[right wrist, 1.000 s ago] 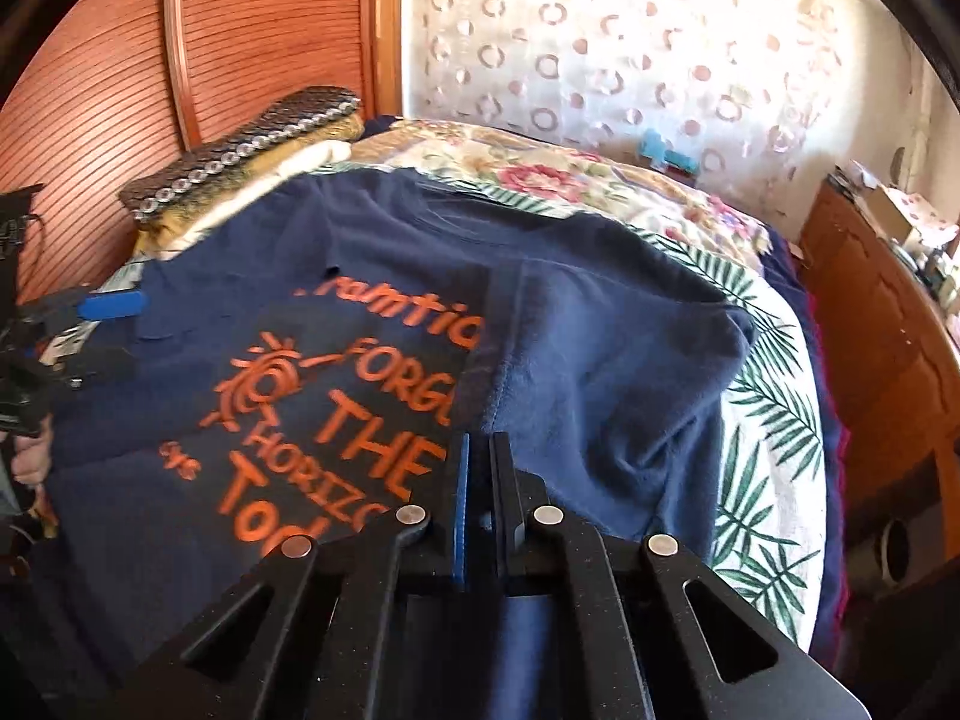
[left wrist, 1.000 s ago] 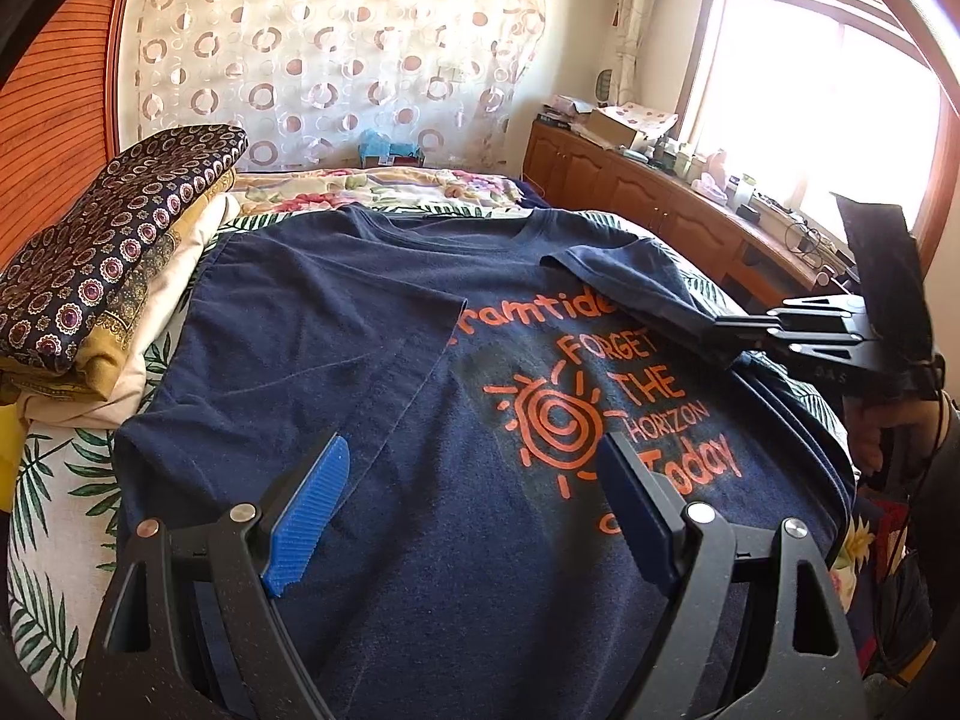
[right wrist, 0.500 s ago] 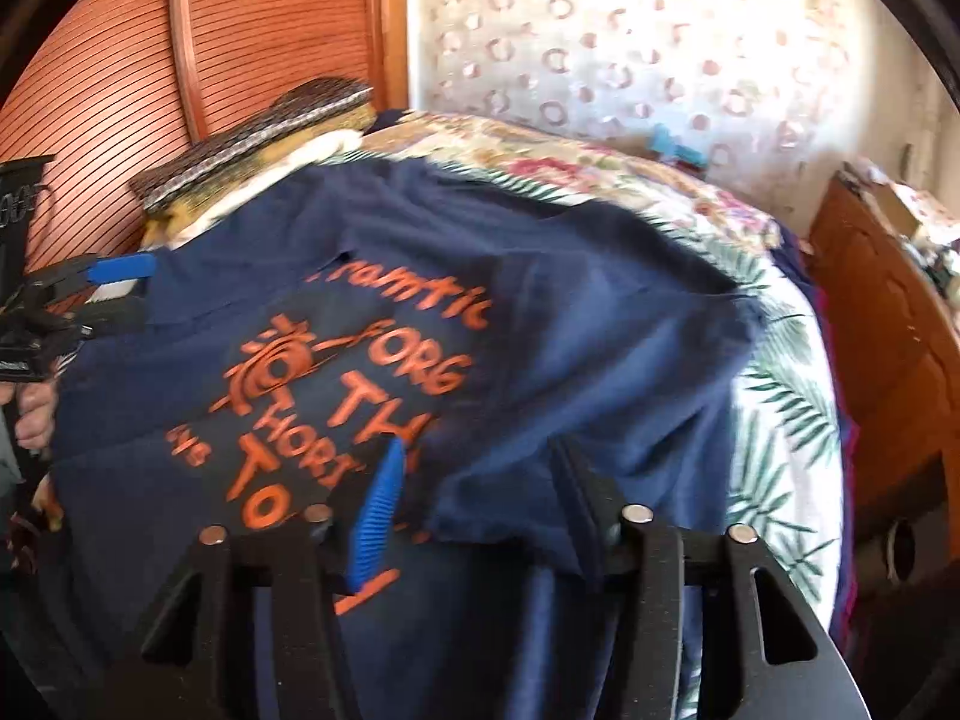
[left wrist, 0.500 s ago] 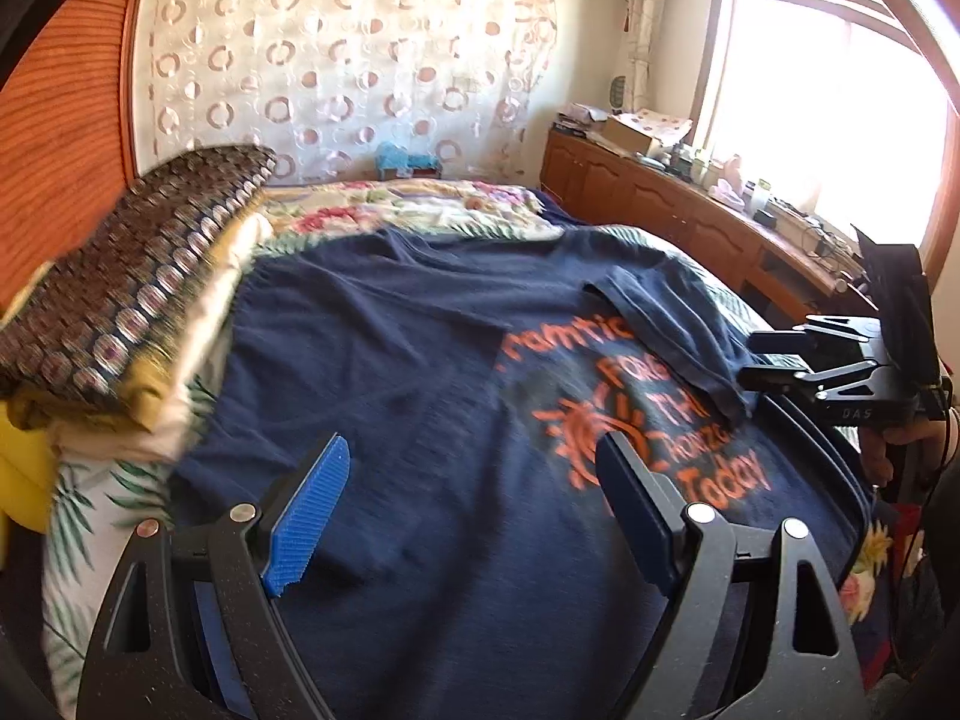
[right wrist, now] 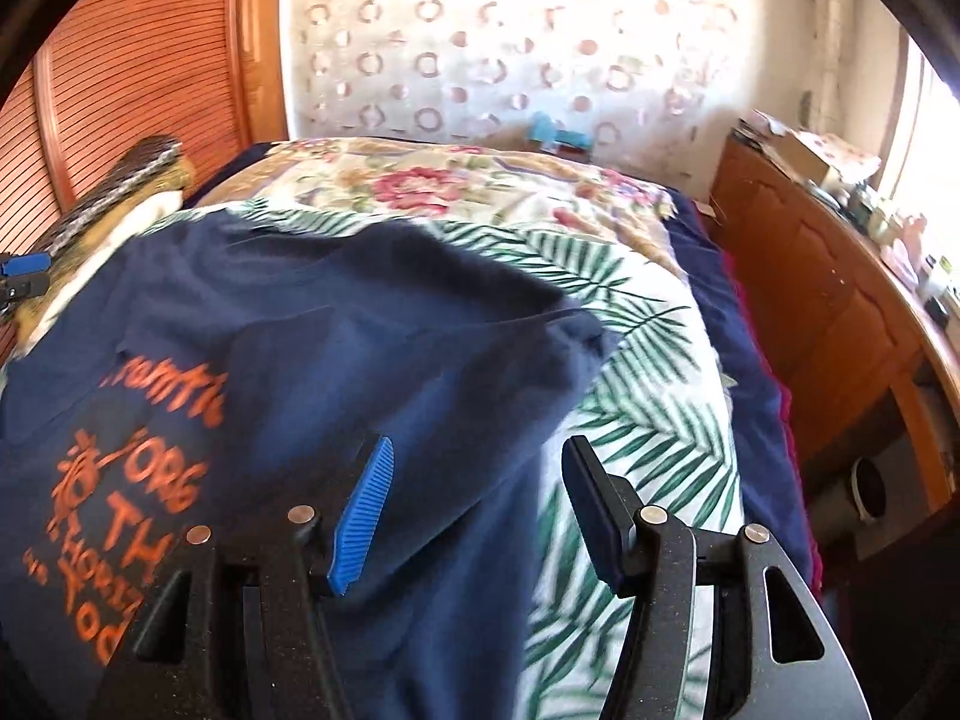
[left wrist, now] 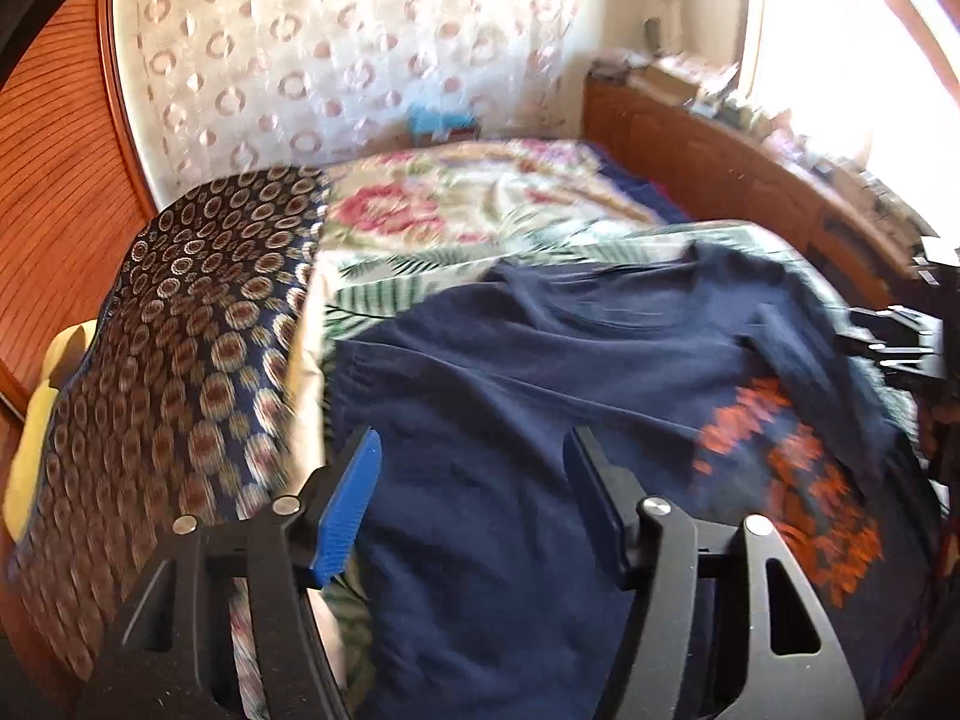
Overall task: Fold small clothes
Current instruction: 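Grasp the shirt hem with the left tool, then grasp the hem with the right tool while the left tool holds it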
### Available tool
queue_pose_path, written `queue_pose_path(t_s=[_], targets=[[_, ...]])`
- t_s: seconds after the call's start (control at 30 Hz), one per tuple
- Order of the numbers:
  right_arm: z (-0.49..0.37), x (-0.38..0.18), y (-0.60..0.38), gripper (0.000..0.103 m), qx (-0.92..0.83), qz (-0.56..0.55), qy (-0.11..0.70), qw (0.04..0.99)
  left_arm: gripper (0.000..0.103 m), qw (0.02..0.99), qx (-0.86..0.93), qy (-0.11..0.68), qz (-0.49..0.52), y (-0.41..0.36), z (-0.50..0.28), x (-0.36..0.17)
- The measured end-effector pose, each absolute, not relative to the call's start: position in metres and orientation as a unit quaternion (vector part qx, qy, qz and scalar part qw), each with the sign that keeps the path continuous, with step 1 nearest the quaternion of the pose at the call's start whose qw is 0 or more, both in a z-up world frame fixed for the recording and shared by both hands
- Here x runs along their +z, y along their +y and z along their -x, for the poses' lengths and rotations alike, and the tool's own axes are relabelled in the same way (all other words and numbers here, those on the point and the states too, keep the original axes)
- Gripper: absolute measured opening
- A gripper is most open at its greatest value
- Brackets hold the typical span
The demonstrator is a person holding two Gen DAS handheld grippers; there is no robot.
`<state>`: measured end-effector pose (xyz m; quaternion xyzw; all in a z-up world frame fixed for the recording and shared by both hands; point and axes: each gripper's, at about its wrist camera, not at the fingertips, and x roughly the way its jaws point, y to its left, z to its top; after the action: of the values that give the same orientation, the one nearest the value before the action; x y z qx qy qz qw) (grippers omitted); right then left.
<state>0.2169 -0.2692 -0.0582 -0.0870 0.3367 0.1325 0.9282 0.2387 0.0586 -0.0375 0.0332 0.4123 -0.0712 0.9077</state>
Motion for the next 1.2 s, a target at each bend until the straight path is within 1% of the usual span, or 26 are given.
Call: queue_pose_path(t_s=[0.07, 0.1, 0.2, 0.23, 0.27, 0.5, 0.6, 0.8, 0.9, 0.93, 0.97, 1.0, 1.03, 1.13, 1.2], targets=[[-0.231, -0.06, -0.272, 0.061, 0.13, 0.083, 0.341, 0.927, 0.062, 0.9, -0.058, 0.428, -0.049, 0.059, -0.256, -0.042], [-0.238, -0.059, -0.272, 0.061, 0.131, 0.082, 0.341, 0.927, 0.058, 0.894, -0.048, 0.442, -0.061, 0.059, -0.265, -0.045], [-0.251, -0.061, -0.273, 0.061, 0.134, 0.079, 0.341, 0.927, 0.057, 0.88, -0.038, 0.464, -0.096, 0.056, -0.288, -0.053], [-0.256, -0.062, -0.275, 0.061, 0.137, 0.076, 0.341, 0.927, 0.048, 0.875, -0.035, 0.47, -0.106, 0.055, -0.294, -0.055], [-0.262, -0.064, -0.275, 0.061, 0.14, 0.073, 0.342, 0.926, 0.045, 0.87, -0.032, 0.478, -0.114, 0.055, -0.3, -0.057], [-0.28, -0.07, -0.277, 0.061, 0.159, 0.067, 0.351, 0.92, 0.044, 0.834, -0.006, 0.529, -0.158, 0.049, -0.328, -0.079], [-0.285, -0.069, -0.275, 0.061, 0.164, 0.075, 0.344, 0.921, 0.047, 0.832, -0.006, 0.539, -0.133, 0.055, -0.336, -0.078], [-0.286, -0.07, -0.282, 0.061, 0.169, 0.065, 0.347, 0.92, 0.047, 0.837, -0.017, 0.541, -0.082, 0.068, -0.341, -0.078], [-0.287, -0.07, -0.285, 0.061, 0.166, 0.059, 0.353, 0.919, 0.038, 0.839, -0.026, 0.54, -0.059, 0.071, -0.335, -0.076], [-0.288, -0.071, -0.286, 0.061, 0.166, 0.056, 0.355, 0.919, 0.03, 0.841, -0.027, 0.538, -0.055, 0.071, -0.334, -0.076], [-0.288, -0.071, -0.288, 0.061, 0.166, 0.054, 0.356, 0.918, 0.025, 0.842, -0.028, 0.537, -0.052, 0.072, -0.332, -0.075], [-0.29, -0.071, -0.287, 0.061, 0.166, 0.052, 0.356, 0.918, 0.015, 0.842, -0.026, 0.536, -0.051, 0.072, -0.332, -0.074], [-0.29, -0.071, -0.287, 0.061, 0.165, 0.051, 0.356, 0.918, 0.01, 0.843, -0.026, 0.536, -0.051, 0.072, -0.332, -0.074], [-0.291, -0.071, -0.286, 0.061, 0.164, 0.052, 0.358, 0.918, 0.005, 0.843, -0.025, 0.534, -0.057, 0.071, -0.332, -0.074], [-0.291, -0.071, -0.285, 0.061, 0.162, 0.054, 0.359, 0.917, 0.005, 0.849, -0.023, 0.524, -0.064, 0.067, -0.329, -0.071]])
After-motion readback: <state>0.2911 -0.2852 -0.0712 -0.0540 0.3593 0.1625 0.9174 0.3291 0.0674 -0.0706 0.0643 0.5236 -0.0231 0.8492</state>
